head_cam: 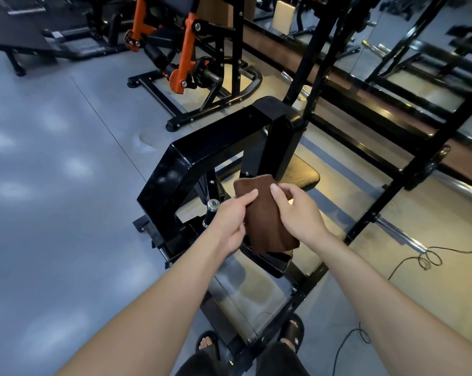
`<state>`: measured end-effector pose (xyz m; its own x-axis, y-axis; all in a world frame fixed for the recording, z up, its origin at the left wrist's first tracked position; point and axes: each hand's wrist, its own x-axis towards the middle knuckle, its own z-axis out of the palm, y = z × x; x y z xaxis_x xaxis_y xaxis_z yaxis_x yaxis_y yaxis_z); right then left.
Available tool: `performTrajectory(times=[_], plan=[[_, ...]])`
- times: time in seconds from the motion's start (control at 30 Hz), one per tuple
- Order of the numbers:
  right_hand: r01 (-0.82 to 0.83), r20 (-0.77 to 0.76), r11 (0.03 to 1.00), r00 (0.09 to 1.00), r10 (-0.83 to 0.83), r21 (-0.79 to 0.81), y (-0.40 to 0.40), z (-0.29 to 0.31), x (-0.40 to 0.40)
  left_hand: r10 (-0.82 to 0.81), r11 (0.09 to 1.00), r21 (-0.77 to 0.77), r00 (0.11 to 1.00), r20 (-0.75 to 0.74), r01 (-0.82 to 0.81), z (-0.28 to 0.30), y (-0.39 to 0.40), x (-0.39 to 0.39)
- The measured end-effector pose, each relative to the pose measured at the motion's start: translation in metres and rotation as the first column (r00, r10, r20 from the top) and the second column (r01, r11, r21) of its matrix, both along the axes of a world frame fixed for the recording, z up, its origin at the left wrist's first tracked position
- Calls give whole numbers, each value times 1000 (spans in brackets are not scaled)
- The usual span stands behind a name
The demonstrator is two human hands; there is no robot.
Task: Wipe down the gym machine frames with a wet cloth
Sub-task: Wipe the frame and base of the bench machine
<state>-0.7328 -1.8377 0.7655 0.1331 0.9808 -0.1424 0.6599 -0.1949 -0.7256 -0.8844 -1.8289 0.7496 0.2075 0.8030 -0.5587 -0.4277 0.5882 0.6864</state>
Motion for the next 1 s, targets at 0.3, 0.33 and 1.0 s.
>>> performTrajectory(times=[0.3, 0.33, 1.0], plan=[[-131, -405, 988, 902, 151, 76, 31, 79, -34, 164, 949, 306, 945, -283, -73, 105, 41, -33], [-149, -380, 982, 907, 184, 120, 39, 88, -40, 202, 933, 351, 923, -327, -80, 116, 46, -41], [-222, 395, 974, 899, 186, 47, 94, 55, -152, 353, 924, 381, 411, -841, -15, 71, 47, -129]])
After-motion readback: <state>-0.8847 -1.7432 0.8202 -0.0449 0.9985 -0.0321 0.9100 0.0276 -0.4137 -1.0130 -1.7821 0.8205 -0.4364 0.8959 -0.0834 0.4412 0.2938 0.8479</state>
